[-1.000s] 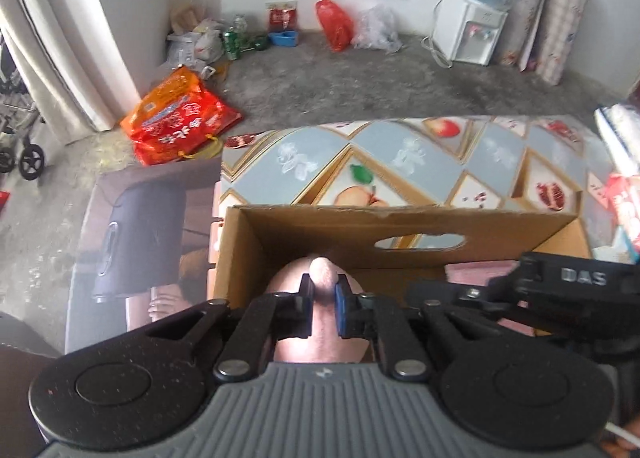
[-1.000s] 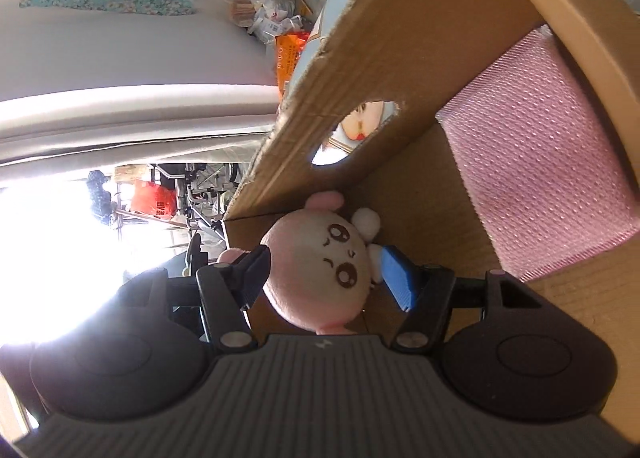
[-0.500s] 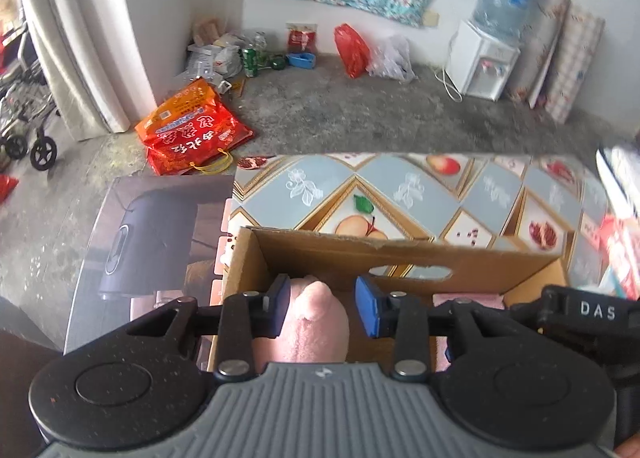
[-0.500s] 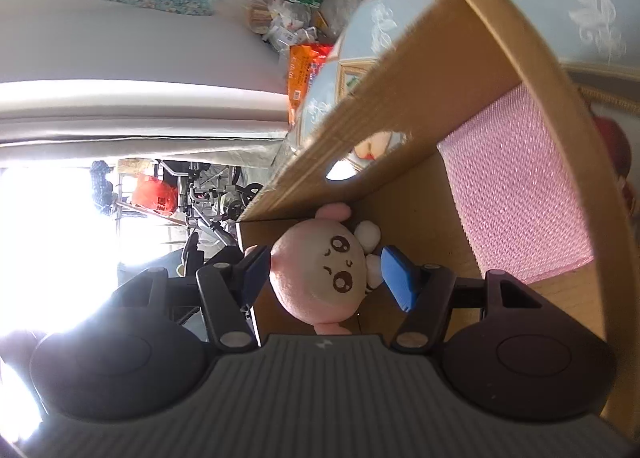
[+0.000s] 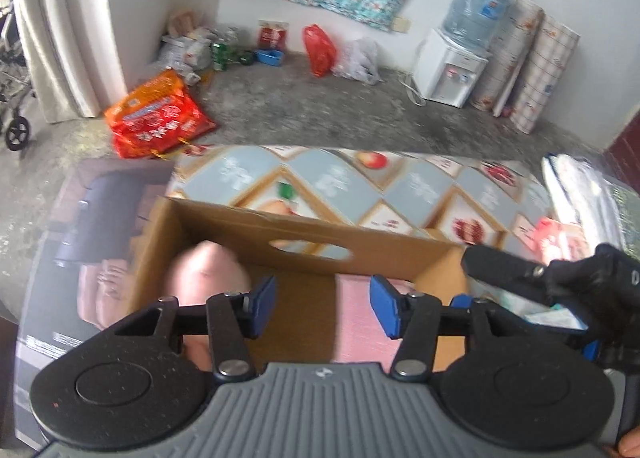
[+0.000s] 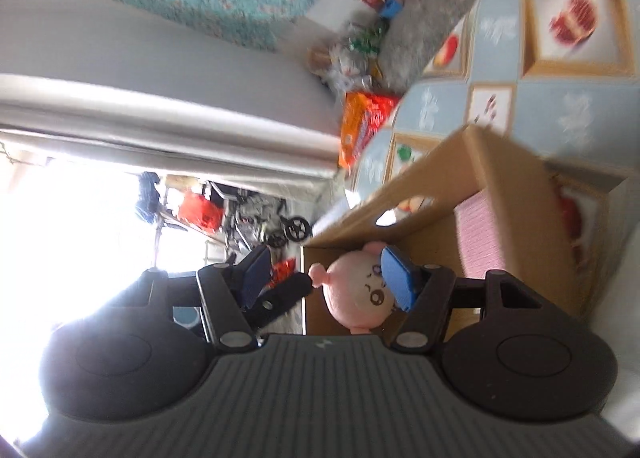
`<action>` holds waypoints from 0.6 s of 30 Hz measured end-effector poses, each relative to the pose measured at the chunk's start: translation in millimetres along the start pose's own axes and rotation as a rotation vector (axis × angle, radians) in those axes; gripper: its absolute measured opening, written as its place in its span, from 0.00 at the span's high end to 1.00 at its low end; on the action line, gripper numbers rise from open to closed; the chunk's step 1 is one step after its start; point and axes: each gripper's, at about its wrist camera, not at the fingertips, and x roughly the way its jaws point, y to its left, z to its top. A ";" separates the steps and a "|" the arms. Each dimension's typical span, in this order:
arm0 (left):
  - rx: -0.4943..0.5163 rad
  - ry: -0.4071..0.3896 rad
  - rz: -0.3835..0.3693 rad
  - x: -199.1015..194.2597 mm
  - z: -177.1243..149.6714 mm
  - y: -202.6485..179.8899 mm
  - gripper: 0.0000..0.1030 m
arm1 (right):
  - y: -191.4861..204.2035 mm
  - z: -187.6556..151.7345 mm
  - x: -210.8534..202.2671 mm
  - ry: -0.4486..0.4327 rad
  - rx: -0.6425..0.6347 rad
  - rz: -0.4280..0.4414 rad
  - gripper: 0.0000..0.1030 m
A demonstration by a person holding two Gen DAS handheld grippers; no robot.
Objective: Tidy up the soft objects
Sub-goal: 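Move both tools back toward the medicine box and wipes pack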
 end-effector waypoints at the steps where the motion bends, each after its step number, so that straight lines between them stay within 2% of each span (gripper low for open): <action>1: 0.005 0.004 -0.013 0.0 -2.8 -9.6 0.47 | -2.7 3.1 -12.9 -0.013 0.000 -0.007 0.40; 7: 0.048 0.018 -0.085 1.4 -15.9 -74.2 0.45 | -36.4 17.5 -98.8 -0.086 0.026 -0.074 0.40; 12: 0.107 0.030 -0.139 7.9 -26.9 -134.9 0.42 | -76.3 26.4 -168.3 -0.153 0.067 -0.166 0.40; 16: 0.155 0.084 -0.170 27.3 -38.2 -182.7 0.42 | -112.2 43.1 -212.7 -0.207 0.102 -0.274 0.40; 18: 0.162 0.136 -0.191 43.4 -44.3 -202.3 0.42 | -131.9 57.0 -227.7 -0.228 0.111 -0.318 0.40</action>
